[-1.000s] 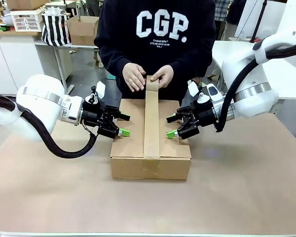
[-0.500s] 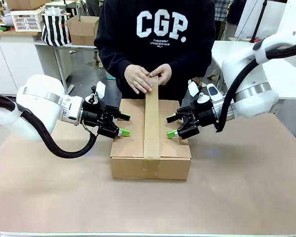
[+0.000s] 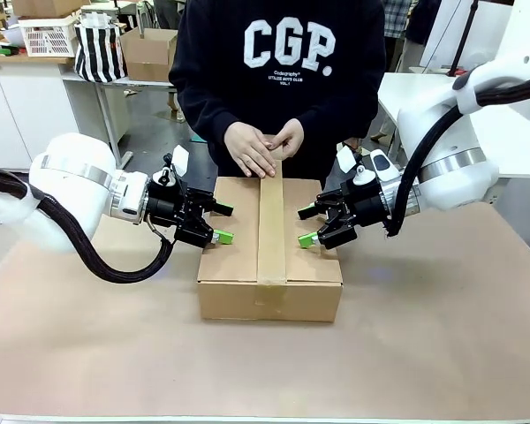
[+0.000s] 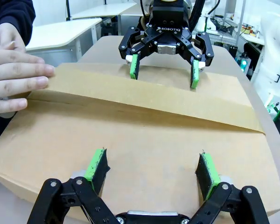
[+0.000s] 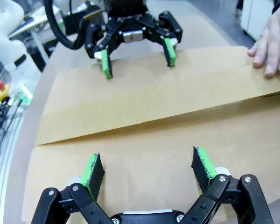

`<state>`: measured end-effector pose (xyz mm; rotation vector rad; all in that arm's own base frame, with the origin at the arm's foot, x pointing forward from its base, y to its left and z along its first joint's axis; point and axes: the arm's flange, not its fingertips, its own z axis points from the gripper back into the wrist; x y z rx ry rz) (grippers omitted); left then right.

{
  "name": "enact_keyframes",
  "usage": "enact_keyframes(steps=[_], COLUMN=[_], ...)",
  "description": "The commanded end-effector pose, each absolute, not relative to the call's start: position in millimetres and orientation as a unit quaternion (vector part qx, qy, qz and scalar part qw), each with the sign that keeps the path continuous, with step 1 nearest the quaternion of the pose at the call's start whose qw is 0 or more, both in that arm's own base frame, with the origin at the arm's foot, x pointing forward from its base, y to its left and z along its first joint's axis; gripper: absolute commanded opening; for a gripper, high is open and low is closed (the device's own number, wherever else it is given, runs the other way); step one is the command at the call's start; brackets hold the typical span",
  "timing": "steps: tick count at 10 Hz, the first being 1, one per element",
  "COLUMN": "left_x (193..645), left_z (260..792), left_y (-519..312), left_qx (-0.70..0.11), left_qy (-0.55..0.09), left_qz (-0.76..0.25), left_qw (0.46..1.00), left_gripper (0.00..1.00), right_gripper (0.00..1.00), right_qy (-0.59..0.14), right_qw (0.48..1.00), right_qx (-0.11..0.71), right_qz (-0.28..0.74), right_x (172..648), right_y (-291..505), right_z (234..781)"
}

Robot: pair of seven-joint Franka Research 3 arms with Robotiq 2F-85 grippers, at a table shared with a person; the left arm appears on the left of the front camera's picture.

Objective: Pack the gift set into the box.
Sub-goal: Press and hold the closed box until the human finishes sealing it.

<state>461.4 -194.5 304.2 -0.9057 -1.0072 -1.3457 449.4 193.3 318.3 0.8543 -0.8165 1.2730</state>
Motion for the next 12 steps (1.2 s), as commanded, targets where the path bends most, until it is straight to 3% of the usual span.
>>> enact_keyframes(steps=[1,12], left_x=[460.1,460.1], left_z=[300.1,300.1], left_y=[-193.8,-193.8], left_qx=[-0.386,-0.386], left_qy=[-0.434,-0.434], left_qz=[-0.577,-0.577], left_qw=[0.574,0.574], left_gripper=[1.00,1.00], right_gripper=[1.00,1.00], right_qy=[-0.358,-0.358], right_qw=[0.648,0.648], right_qx=[0.373,0.373], right_qz=[0.559,0.559], right_x=[445.7,445.7], right_y=[191.8,191.8], right_z=[315.0,315.0])
